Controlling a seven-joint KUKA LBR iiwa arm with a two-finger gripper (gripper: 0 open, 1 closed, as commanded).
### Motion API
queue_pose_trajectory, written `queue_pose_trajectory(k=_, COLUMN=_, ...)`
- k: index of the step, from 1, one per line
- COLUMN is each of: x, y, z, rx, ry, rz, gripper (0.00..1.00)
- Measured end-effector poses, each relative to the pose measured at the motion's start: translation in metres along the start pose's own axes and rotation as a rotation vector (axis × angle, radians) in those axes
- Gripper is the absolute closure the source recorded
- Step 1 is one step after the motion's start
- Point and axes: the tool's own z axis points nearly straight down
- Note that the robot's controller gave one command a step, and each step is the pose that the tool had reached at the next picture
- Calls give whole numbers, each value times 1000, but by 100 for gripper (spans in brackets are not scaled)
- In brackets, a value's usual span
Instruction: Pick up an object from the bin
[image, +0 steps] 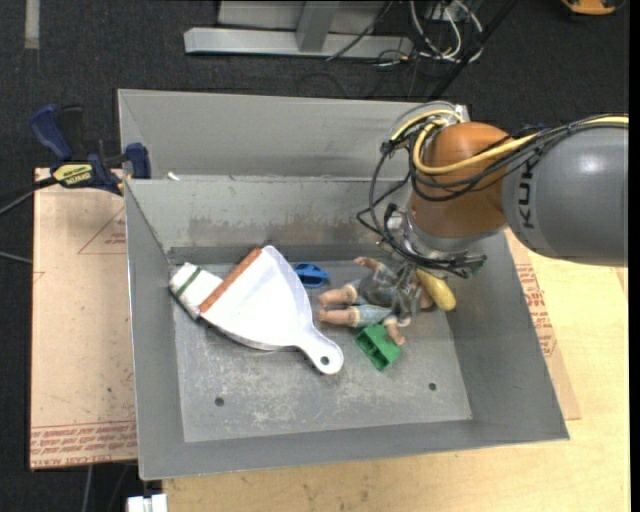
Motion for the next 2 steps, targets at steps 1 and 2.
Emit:
queue_pose_trajectory(k=1, x=0, y=0, z=0, rx=0, ry=0, rz=0, gripper=100)
queue_pose_trajectory(k=2, x=0, y=0, z=-3, rx=0, ry=0, rz=1, gripper=100)
